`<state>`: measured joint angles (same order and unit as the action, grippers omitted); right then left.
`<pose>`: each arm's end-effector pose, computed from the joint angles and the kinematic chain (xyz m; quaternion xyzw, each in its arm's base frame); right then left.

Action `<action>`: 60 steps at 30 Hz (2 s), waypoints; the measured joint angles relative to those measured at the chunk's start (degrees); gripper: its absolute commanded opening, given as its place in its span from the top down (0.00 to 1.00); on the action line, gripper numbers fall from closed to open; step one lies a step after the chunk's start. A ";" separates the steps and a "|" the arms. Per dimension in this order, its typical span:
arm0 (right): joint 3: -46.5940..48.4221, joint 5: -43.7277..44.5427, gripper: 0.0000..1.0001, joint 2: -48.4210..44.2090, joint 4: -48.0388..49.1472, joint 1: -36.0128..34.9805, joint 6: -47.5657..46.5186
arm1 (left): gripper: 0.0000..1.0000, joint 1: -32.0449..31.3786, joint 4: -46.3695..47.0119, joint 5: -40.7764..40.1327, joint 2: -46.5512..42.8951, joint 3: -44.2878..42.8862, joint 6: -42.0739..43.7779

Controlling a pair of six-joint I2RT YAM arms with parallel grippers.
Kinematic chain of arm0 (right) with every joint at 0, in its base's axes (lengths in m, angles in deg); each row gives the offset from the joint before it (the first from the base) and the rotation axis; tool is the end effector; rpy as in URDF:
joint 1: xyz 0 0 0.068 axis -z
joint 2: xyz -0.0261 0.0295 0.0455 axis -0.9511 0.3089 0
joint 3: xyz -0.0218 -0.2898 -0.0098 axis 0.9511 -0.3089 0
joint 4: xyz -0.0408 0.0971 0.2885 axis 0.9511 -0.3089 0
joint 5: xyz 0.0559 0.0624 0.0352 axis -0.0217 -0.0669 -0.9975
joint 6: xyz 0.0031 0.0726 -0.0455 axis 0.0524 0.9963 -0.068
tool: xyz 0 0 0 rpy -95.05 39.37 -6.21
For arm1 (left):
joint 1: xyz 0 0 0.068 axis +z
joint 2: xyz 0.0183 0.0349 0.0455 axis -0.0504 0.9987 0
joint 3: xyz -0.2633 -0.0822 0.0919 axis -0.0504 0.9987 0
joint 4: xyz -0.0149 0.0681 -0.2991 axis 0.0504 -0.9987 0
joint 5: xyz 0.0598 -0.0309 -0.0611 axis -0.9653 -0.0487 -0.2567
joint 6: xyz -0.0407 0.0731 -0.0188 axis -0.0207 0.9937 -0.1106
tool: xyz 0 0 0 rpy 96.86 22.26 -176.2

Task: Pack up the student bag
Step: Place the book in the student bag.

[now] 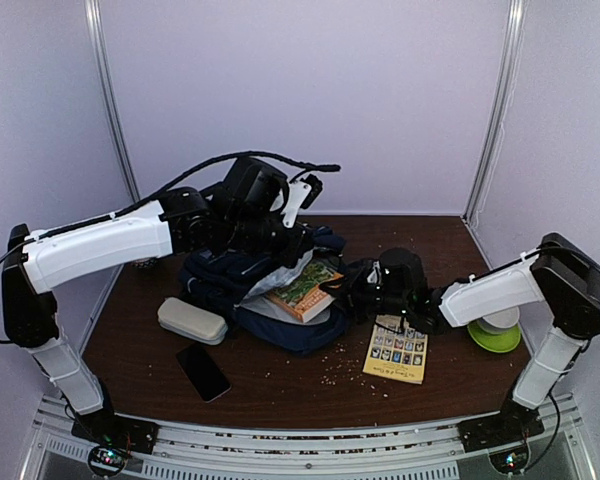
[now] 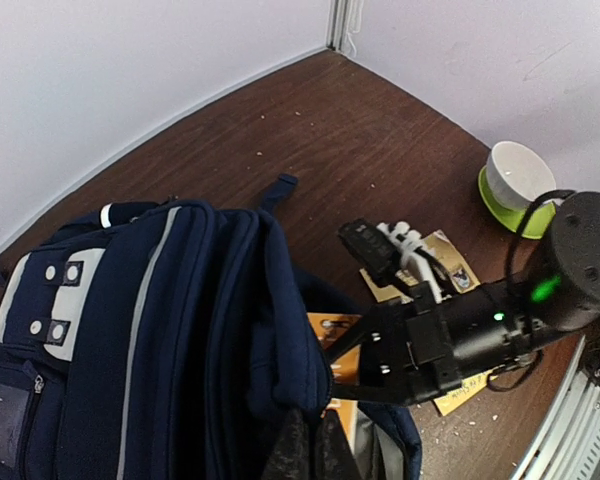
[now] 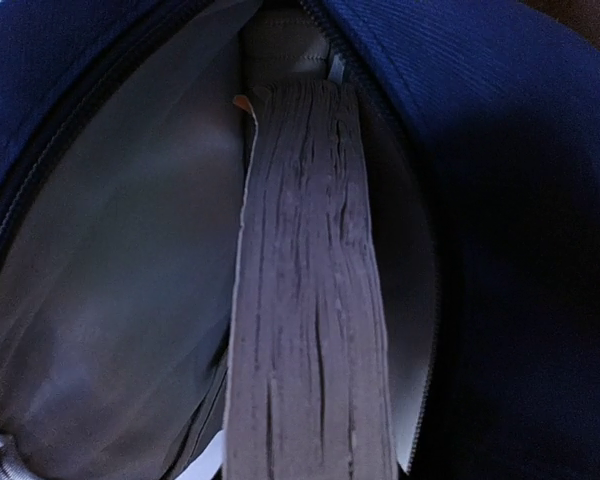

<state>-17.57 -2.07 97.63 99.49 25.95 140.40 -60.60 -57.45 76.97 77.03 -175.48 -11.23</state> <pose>0.2703 0.3124 0.1503 0.2158 0.7842 0.5720 0.1066 0.2585 -0.3933 0.3434 0.2699 0.8402 -0.2501 0.3985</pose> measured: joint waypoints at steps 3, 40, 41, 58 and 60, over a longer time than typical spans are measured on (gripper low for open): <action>1.46 0.15 1.00 4.98 4.66 -0.26 1.81 | 1.00 -0.39 -2.16 0.79 0.15 -1.97 0.46; 12.26 -5.79 1.00 25.57 27.30 0.81 2.67 | 1.00 -1.16 2.40 10.67 -3.80 6.38 -3.72; 12.87 -5.84 0.98 25.57 25.66 0.79 1.73 | 1.00 -1.16 3.04 10.93 -3.85 6.93 -3.89; 8.26 -6.56 0.24 9.90 3.13 1.01 -10.80 | 1.00 -0.61 6.95 9.22 -8.39 11.93 -5.33; 7.28 -6.51 0.22 7.80 0.70 1.18 -12.07 | 1.00 -0.28 7.06 8.92 -8.72 12.09 -5.33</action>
<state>-10.30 -8.58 105.43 100.19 27.13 128.33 -60.88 -50.39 85.89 68.31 -163.39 -16.56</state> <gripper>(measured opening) 0.750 0.016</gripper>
